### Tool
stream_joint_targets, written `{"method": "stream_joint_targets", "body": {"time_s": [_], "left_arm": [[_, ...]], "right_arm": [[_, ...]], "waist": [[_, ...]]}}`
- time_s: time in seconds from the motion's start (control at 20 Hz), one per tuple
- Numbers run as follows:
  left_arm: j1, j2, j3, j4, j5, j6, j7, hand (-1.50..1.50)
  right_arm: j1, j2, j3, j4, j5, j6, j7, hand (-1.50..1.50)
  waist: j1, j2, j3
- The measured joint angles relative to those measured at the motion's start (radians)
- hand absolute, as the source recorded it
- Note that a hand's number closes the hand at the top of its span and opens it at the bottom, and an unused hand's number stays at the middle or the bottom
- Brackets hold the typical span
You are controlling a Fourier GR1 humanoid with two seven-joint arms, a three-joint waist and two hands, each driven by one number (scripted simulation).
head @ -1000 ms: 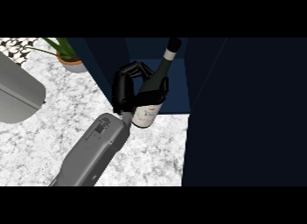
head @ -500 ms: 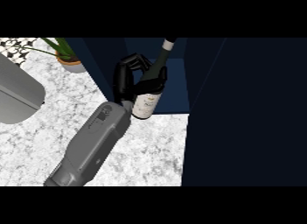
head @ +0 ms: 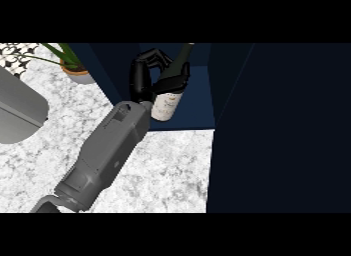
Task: Pick up the wine, place it into the cabinet and close the cabinet
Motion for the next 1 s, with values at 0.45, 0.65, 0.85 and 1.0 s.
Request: {"method": "stream_joint_targets", "body": {"time_s": [0.45,0.65,0.85,1.0], "left_arm": [[-0.107,0.006,0.093,0.183,0.007,-0.031,-0.1,1.5],[-0.138,0.0,0.144,0.237,0.039,-0.05,-0.112,1.5],[-0.149,-0.003,0.177,0.259,0.07,-0.096,-0.13,1.5],[-0.157,-0.003,0.187,0.278,0.087,-0.111,-0.142,1.5]], "right_arm": [[-0.003,0.005,0.006,0.005,-0.004,0.007,-0.011,-1.5],[0.002,0.009,0.013,0.007,-0.004,0.009,-0.018,-1.5],[0.014,0.019,0.027,0.011,-0.002,0.012,-0.038,-1.5],[0.01,0.016,0.028,0.011,-0.002,0.01,-0.028,-1.5]], "waist": [[-0.007,0.003,0.0],[-0.014,0.005,0.0],[-0.016,0.002,0.004],[-0.018,-0.001,0.005]]}}
